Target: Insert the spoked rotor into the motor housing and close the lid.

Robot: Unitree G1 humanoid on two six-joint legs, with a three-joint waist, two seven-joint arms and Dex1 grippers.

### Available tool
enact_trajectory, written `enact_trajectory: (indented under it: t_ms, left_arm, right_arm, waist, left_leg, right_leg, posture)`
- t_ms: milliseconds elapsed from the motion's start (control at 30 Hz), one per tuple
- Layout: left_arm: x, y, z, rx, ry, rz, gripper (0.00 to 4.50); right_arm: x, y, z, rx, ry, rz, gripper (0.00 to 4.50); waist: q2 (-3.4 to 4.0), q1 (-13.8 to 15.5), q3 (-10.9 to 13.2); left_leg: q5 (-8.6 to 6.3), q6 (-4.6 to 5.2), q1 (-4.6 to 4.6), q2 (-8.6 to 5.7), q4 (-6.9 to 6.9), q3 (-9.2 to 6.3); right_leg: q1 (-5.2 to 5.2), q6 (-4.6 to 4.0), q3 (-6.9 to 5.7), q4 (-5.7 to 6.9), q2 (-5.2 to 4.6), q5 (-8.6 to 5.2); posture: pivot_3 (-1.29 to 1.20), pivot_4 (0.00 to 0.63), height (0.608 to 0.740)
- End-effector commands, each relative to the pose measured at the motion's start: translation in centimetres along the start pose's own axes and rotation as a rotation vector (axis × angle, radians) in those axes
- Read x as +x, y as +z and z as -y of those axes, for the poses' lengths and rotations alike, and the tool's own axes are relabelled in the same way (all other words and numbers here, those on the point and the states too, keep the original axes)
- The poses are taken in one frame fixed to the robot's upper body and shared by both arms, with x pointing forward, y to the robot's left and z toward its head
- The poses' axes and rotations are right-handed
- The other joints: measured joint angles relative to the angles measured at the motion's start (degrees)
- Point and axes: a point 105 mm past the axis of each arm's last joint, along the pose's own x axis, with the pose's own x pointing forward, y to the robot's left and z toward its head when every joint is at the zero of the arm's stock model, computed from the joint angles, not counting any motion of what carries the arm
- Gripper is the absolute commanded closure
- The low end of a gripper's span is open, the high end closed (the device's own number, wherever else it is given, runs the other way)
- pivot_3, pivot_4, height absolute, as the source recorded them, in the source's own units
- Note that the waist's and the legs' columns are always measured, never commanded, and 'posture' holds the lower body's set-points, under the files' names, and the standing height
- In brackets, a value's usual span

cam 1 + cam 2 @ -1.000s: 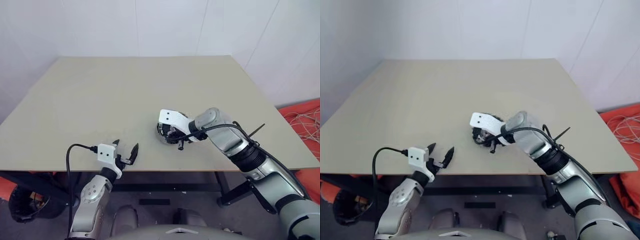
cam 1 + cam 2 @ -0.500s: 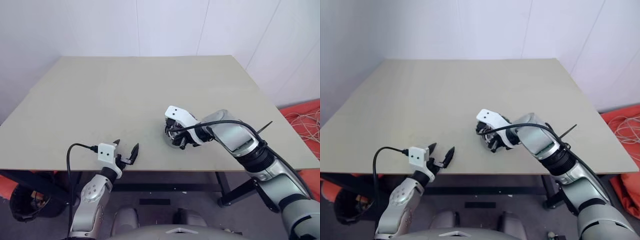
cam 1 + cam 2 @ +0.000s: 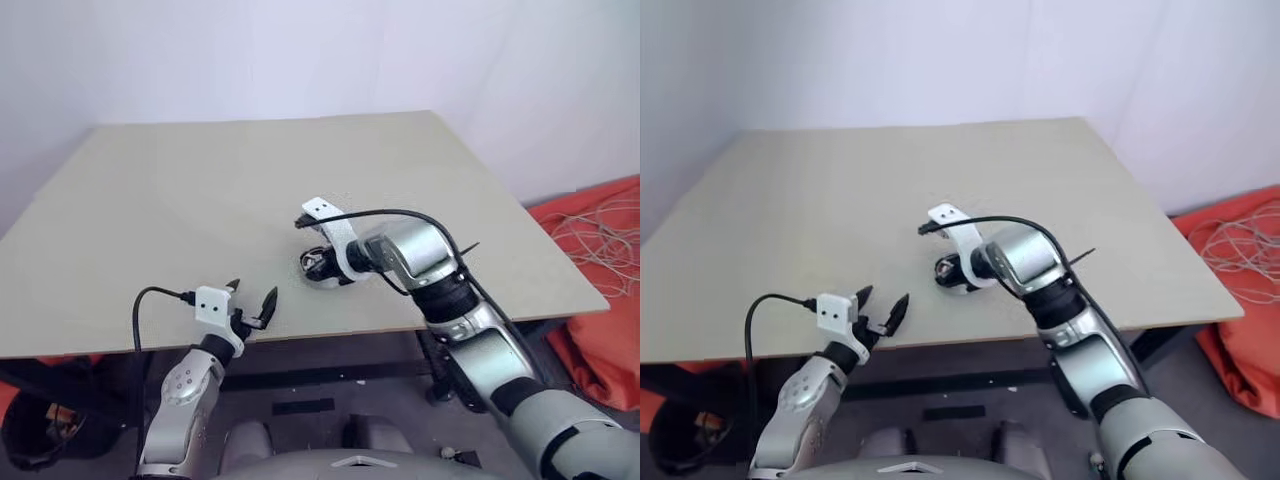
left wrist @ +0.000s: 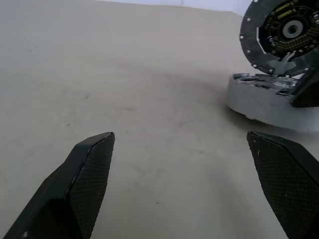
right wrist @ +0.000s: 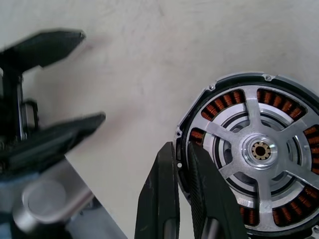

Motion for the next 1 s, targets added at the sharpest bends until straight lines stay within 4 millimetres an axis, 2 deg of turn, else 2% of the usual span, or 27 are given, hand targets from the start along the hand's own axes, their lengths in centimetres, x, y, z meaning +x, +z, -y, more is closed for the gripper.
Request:
enact_trajectory:
  t_ms: [33,133,167,200,233,267,300,333,367,400,433,467,533,667,800,900,1000]
  left_arm:
    - [0.1,1.5,0.2,0.012,-0.007,0.058,0.0]
    - [0.1,1.4,0.2,0.012,-0.01,0.056,0.0]
    - [0.1,1.4,0.2,0.012,-0.011,0.055,0.0]
    - [0.1,1.3,0.2,0.012,-0.012,0.054,0.0]
    - [0.1,1.3,0.2,0.012,-0.013,0.053,0.0]
    - [0.1,1.3,0.2,0.012,-0.013,0.053,0.0]
    - [0.0,1.3,0.2,0.013,-0.014,0.053,0.0]
    - [0.0,1.3,0.2,0.013,-0.013,0.052,0.0]
    - [0.0,1.3,0.2,0.012,-0.013,0.052,0.0]
    - [0.0,1.3,0.2,0.013,-0.012,0.052,0.0]
    - [-0.1,1.4,0.2,0.013,-0.012,0.052,0.0]
    - [-0.1,1.4,0.3,0.014,-0.012,0.052,0.0]
    - [-0.1,1.4,0.3,0.014,-0.012,0.052,0.0]
    - [-0.1,1.5,0.2,0.015,-0.014,0.051,0.0]
    - [-0.1,1.7,0.3,0.016,-0.015,0.052,0.0]
    - [0.0,1.9,0.4,0.018,-0.02,0.052,0.0]
    - [0.0,2.0,0.5,0.018,-0.023,0.051,0.0]
  right_arm:
    - [0.7,1.3,1.0,0.085,-0.056,0.052,4.5]
    - [1.3,2.3,0.5,0.132,-0.04,0.092,4.5]
    - [1.4,2.6,0.2,0.143,-0.031,0.103,4.5]
    - [1.6,2.9,0.0,0.151,-0.028,0.111,4.15]
    - [1.7,3.0,-0.1,0.154,-0.026,0.115,3.79]
    - [1.8,3.1,-0.3,0.152,-0.019,0.116,3.55]
    - [1.8,3.1,-0.5,0.151,-0.015,0.116,3.21]
    - [1.8,3.2,-0.6,0.142,-0.009,0.114,2.9]
    - [1.8,3.2,-0.8,0.132,-0.007,0.113,2.57]
    - [1.8,3.2,-1.0,0.111,0.002,0.112,2.22]
    - [1.7,3.2,-1.4,0.093,0.022,0.113,1.89]
    - [1.5,3.3,-1.8,0.07,0.039,0.117,1.6]
    - [1.2,3.6,-2.2,0.056,0.061,0.125,1.6]
    - [0.3,4.8,-3.6,0.039,0.139,0.178,1.6]
    - [-1.8,6.5,-6.0,-0.037,0.275,0.275,1.6]
    - [-4.4,7.7,-8.2,-0.1,0.433,0.346,1.6]
    - [-6.1,8.5,-9.3,-0.133,0.529,0.403,1.6]
  waist:
    - [0.21,-0.6,0.1]
    - [1.04,-1.1,0.8]
    - [0.63,-0.3,0.9]
    - [-1.0,1.7,0.4]
    - [-1.98,2.6,0.3]
    - [-1.53,3.7,0.4]
    - [-0.77,4.5,0.3]
    - [-0.39,5.0,0.2]
    - [-0.56,5.1,0.2]
    - [-0.54,5.1,0.2]
    - [-0.38,5.0,0.1]
    - [-0.28,4.8,0.2]
    - [-0.29,4.3,0.2]
    - [-0.27,3.3,0.3]
    - [-0.27,3.5,0.3]
    - [-0.27,3.6,0.3]
    - [-0.28,3.6,0.3]
  left_leg:
    - [0.0,0.0,0.0,-0.01,0.03,-0.33]
    - [-0.03,-0.01,0.26,0.57,-0.13,-1.39]
    - [-0.03,-0.02,0.32,0.67,-0.47,-1.46]
    - [-0.02,-0.04,0.26,0.81,-0.66,-0.85]
    - [0.08,-0.18,0.17,0.72,-0.51,1.24]
    - [-0.13,-0.69,0.25,0.74,0.13,2.04]
    - [-0.78,-1.08,-0.34,0.15,2.13,0.99]
    - [-0.71,-1.18,-0.49,-0.69,2.65,-0.48]
    - [-0.78,-1.09,-0.47,-1.38,1.61,-1.23]
    - [-0.11,-1.6,-0.57,-1.16,0.64,-1.15]
    - [0.33,-1.78,-0.67,-0.94,0.24,-1.05]
    - [0.42,-1.93,-0.72,-0.62,0.21,-1.04]
    - [0.42,-1.93,-0.86,-0.33,0.17,-1.04]
    - [0.39,-1.89,-0.91,-0.35,0.09,-1.04]
    - [0.41,-1.92,-1.0,-0.29,-0.48,-1.01]
    - [0.41,-1.91,-1.01,-0.31,-0.71,-0.99]
    - [0.37,-1.84,-1.03,-0.35,-0.82,-0.99]
  right_leg:
    - [0.03,0.0,-0.62,-0.3,-0.1,0.0]
    - [1.05,0.0,-2.9,-2.04,-0.1,0.0]
    - [1.37,0.07,-3.48,-1.84,-0.32,-0.07]
    - [1.35,0.03,-3.19,1.87,-0.91,-1.22]
    - [1.82,0.0,-0.68,5.98,-1.32,-3.32]
    - [0.76,-0.28,1.05,6.92,-0.84,-5.9]
    - [-0.06,-0.44,1.09,7.08,-0.82,-6.03]
    - [-0.12,-0.39,1.11,7.02,-0.57,-5.99]
    - [-0.62,-0.35,1.17,6.8,-0.22,-5.9]
    - [-0.86,-0.39,1.19,6.02,0.15,-5.25]
    - [-0.75,-0.74,1.15,5.26,0.33,-4.07]
    - [-0.57,-1.03,1.09,4.71,0.6,-3.69]
    - [-0.27,-1.2,0.83,3.89,0.9,-3.25]
    - [-0.13,-1.15,0.82,3.52,0.88,-3.17]
    - [-0.02,-1.16,0.8,2.86,1.0,-2.99]
    - [0.03,-1.3,0.77,2.51,1.01,-2.62]
    - [0.07,-1.17,0.71,2.12,1.02,-2.5]
  posture:
    - [0.0,0.0,0.74]
    - [0.0,0.0,0.74]
    - [0.0,0.0,0.74]
    - [0.0,0.0,0.74]
    - [0.0,0.0,0.74]
    - [0.0,0.0,0.74]
    - [0.0,0.0,0.74]
    - [0.0,0.0,0.74]
    - [0.0,0.0,0.74]
    - [0.0,0.0,0.74]
    - [0.0,0.0,0.74]
    - [0.0,0.0,0.74]
    - [0.0,0.0,0.74]
    - [0.0,0.0,0.74]
    - [0.0,0.0,0.74]
    - [0.0,0.0,0.74]
    - [0.0,0.0,0.74]
